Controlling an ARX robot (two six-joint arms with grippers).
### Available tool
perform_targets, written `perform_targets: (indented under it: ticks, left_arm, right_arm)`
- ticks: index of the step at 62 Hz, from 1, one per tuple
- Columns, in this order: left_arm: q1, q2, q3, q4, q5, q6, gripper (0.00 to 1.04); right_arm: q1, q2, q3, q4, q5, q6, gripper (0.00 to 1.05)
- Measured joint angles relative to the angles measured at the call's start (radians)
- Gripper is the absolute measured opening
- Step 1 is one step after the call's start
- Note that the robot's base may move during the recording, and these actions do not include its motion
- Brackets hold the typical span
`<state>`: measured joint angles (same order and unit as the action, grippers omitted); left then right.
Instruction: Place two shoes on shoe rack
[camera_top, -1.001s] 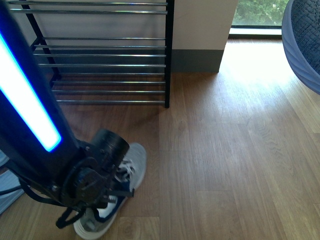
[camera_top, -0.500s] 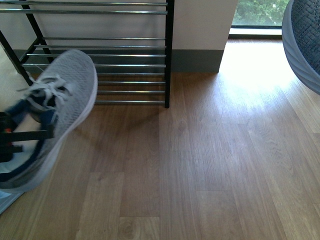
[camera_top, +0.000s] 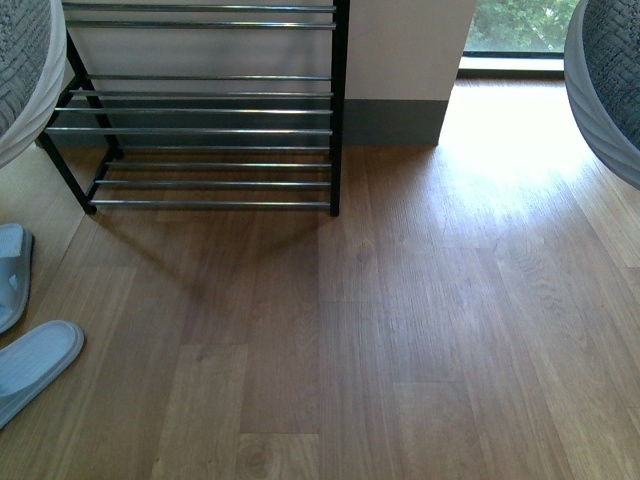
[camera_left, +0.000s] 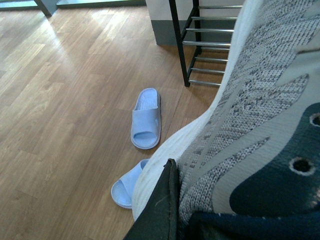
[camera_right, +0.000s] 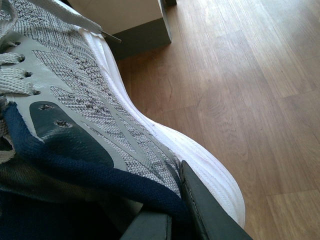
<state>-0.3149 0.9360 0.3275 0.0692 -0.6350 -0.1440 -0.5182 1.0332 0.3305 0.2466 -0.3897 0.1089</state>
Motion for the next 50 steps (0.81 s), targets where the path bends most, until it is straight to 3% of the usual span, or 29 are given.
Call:
perform_targets:
  ticks: [50]
  left_arm:
    - [-0.004,0.000,-0.005,-0.004,-0.008,0.019,0.02]
  right_arm:
    - [0.002,0.000,-0.001,0.000,-0.009,0.000,0.01]
